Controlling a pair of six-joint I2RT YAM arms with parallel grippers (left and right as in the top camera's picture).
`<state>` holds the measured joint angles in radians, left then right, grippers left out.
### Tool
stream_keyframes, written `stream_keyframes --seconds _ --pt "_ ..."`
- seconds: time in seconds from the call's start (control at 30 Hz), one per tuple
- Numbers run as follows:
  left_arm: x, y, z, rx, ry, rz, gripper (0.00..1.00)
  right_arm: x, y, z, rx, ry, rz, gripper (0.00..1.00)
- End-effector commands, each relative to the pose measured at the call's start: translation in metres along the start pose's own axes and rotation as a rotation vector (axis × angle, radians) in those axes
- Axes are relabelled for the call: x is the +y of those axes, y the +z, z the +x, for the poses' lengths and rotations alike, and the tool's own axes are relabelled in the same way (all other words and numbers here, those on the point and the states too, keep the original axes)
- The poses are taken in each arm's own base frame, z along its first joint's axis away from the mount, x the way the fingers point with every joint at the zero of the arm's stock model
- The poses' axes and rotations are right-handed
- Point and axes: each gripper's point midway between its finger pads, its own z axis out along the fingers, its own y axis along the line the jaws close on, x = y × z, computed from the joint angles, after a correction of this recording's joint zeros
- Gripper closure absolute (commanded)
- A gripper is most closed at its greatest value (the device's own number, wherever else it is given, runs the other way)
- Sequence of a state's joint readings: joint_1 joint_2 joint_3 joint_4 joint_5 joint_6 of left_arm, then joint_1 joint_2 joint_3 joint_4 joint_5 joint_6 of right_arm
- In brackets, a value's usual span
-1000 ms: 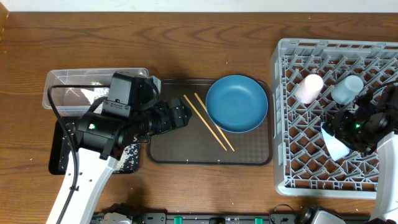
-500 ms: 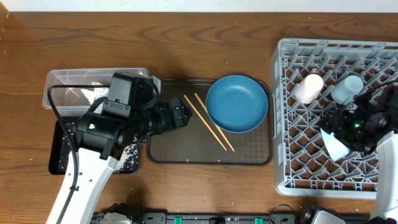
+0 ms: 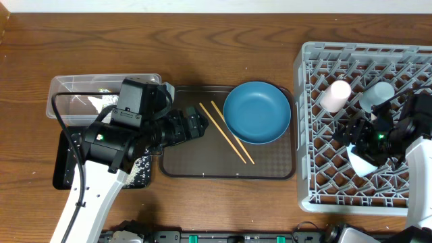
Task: Sort waste into correct bins and load items into the dishwasher rack
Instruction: 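Open the right gripper to release the bowl and raise it, then move the right gripper left toward the blue bowl on the brown tray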
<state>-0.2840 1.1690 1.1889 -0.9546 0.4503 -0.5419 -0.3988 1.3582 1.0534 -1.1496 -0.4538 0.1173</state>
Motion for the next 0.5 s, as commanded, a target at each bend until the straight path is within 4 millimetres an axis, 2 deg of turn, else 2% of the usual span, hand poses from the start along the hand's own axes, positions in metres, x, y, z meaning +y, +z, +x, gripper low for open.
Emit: stream_keyframes --seconds 0.0,0.17,0.33,0.47 --pt "-0.003 -0.003 -0.002 -0.005 0.014 0.012 0.02 0.005 -0.013 -0.014 -0.035 -0.081 0.038 0.26" --pt "-0.003 -0.003 -0.002 -0.005 0.014 0.012 0.02 0.027 -0.024 -0.015 -0.037 -0.170 0.028 0.27" --pt "-0.003 -0.003 -0.002 -0.005 0.014 0.012 0.02 0.058 -0.011 -0.006 -0.014 -0.349 0.028 0.28" --pt "-0.003 -0.003 -0.002 -0.005 0.014 0.012 0.02 0.072 0.001 -0.010 -0.060 -0.425 0.129 0.28"
